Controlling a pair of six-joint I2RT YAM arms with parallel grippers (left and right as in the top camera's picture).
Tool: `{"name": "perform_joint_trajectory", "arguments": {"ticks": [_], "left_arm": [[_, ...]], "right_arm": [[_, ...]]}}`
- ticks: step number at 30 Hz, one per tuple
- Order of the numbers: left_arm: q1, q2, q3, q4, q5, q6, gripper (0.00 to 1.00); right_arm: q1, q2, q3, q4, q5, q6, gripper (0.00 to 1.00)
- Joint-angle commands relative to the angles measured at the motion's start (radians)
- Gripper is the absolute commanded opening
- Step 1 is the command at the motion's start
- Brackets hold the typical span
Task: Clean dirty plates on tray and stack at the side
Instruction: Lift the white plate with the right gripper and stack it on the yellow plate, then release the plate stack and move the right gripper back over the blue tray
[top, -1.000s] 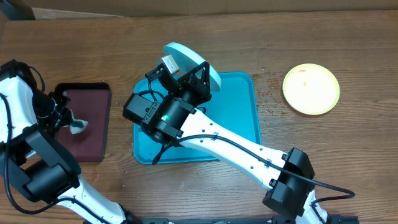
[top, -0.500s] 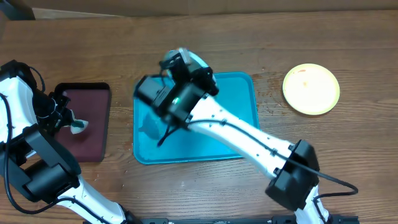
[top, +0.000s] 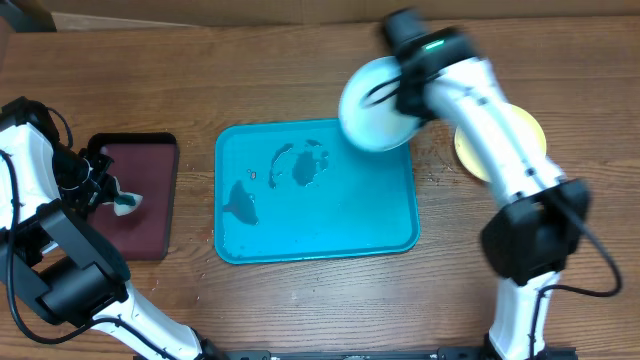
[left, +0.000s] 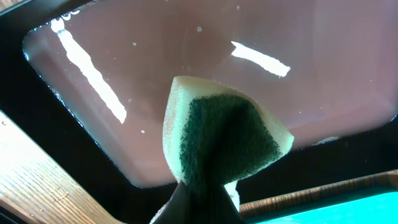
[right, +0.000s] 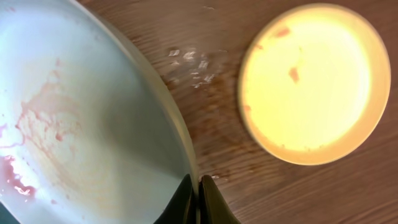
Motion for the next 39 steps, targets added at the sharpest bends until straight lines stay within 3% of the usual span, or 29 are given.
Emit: {"name": "perform_joint_trajectory", "arguments": {"ticks": [1, 9, 13, 24, 26, 27, 28, 29, 33, 39], "left_arm": [[-0.008, 0.005, -0.01, 0.003, 0.007, 0.02, 0.04], [-0.01, 0.005, -0.01, 0.017, 0.007, 0.019, 0.04], [-0.014, 0.005, -0.01, 0.024, 0.007, 0.02, 0.04], [-0.021, 0.005, -0.01, 0.027, 0.007, 0.046, 0.04], [-0.021, 0.005, -0.01, 0.027, 0.007, 0.045, 0.04], [-0.021, 0.005, -0.01, 0.029, 0.007, 0.045, 0.04], [-0.022, 0.005, -0.01, 0.03, 0.007, 0.045, 0.05], [-0.022, 0.005, -0.01, 0.031, 0.007, 0.045, 0.05], [-0.022, 0.005, -0.01, 0.045, 0.007, 0.046, 0.04], [-0.039, 0.005, -0.01, 0.106, 0.007, 0.081, 0.04]], "right_arm": [[-0.199, -0.04, 0.017, -0.008, -0.29, -0.034, 0.04], [-0.607, -0.037, -0.033, -0.057, -0.356, -0.158, 0.04], [-0.714, -0.037, -0.085, -0.042, -0.395, -0.171, 0.04], [-0.678, -0.036, -0.336, 0.148, -0.441, -0.221, 0.04], [-0.657, -0.036, -0.369, 0.166, -0.441, -0.22, 0.21], [-0.649, -0.035, -0.377, 0.171, -0.441, -0.22, 0.41], [-0.641, -0.034, -0.382, 0.171, -0.441, -0.22, 0.54], [-0.633, -0.034, -0.382, 0.167, -0.441, -0.217, 0.6], [-0.612, -0.038, -0.382, 0.142, -0.516, -0.211, 0.61], [-0.51, -0.039, -0.382, 0.124, -0.822, -0.385, 0.61]]}}
